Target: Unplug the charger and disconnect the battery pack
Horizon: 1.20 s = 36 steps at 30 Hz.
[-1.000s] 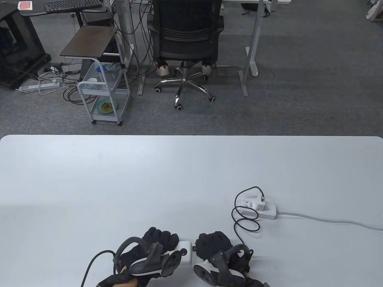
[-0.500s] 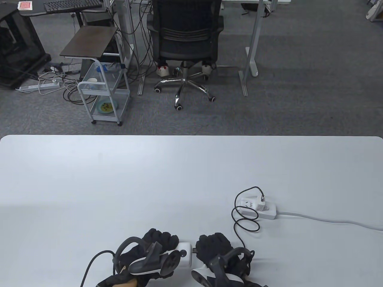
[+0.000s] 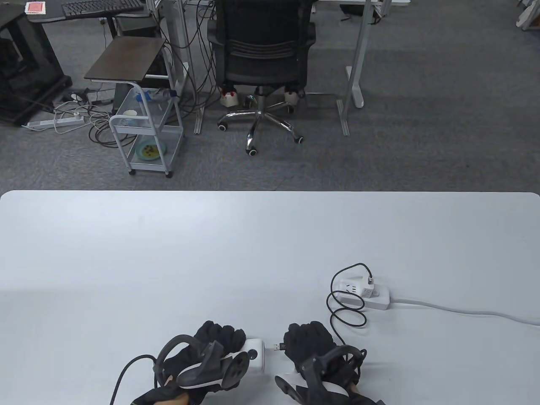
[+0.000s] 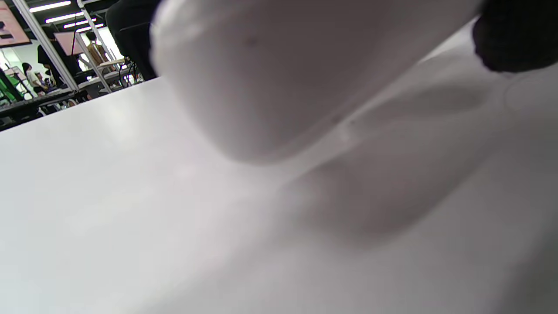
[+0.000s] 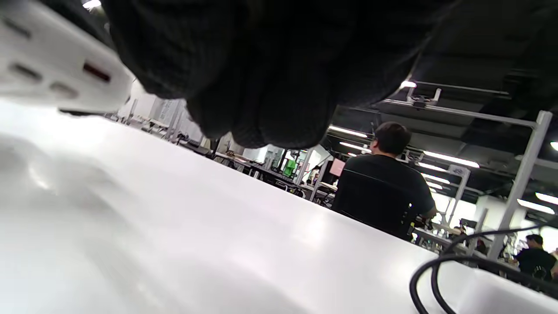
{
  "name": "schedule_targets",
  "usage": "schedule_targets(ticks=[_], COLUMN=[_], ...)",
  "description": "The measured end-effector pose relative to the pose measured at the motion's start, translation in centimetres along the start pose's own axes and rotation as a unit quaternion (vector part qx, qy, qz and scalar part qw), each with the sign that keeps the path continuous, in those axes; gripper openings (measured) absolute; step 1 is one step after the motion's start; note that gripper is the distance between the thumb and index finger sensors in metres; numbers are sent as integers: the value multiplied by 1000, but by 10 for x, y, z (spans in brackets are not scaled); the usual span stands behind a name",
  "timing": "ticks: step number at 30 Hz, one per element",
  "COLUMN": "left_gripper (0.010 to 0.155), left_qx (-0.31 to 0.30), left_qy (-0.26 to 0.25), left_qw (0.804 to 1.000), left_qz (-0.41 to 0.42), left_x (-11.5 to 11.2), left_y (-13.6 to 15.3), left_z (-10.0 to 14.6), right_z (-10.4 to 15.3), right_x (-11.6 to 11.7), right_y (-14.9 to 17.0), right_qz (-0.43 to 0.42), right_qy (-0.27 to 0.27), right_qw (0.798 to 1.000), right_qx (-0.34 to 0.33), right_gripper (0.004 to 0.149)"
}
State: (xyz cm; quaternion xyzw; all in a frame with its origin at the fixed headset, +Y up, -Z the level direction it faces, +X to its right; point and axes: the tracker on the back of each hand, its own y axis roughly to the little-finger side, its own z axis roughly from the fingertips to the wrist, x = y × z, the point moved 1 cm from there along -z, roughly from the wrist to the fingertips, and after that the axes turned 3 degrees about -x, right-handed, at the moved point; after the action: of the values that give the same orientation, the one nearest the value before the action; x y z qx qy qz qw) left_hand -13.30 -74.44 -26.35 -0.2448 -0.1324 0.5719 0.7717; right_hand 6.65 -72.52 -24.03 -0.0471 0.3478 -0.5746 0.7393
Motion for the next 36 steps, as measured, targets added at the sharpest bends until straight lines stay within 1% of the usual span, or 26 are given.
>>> schedule_targets(ticks=[1,6,10,14,18,21,28,32,34,35,36], left_gripper=[118,118,118,116,115,114,110,108,109,108,108], left_qx=[6,27,21,16,22,32,48,69,67,75,86], left_qy=[6,9,6,1,-22,-55,-62,-77,-111,-112,-107], left_qw=[1000,1000,1000,1000,999,998,997,994,991,990,990], left_qz=[13,7,15,15,13,2,-2,25,27,31,33], left_x=[-3,-7,-5,-2,1,2,-1,-1,-5,-6,-7], left_y=[6,20,19,12,12,16,25,38,48,52,57], left_z=[1,5,5,4,5,8,11,15,18,18,18], right_z=[2,2,1,1,1,2,0,-4,-5,-6,-8], right_x=[-2,-4,-1,1,1,1,0,-5,-8,-9,-10], right_y=[3,2,-4,-4,-7,-10,-13,-19,-23,-24,-24], right_qz=[0,-9,2,-4,4,8,16,18,25,29,31], right_qy=[0,6,2,-7,-17,-15,-21,-9,1,-6,-24], right_qw=[1000,1000,1000,1000,999,999,999,998,998,998,999], right_qx=[4,-2,-22,-23,-28,-35,-42,-57,-55,-47,-36], right_gripper=[39,39,39,40,40,40,40,40,40,40,40])
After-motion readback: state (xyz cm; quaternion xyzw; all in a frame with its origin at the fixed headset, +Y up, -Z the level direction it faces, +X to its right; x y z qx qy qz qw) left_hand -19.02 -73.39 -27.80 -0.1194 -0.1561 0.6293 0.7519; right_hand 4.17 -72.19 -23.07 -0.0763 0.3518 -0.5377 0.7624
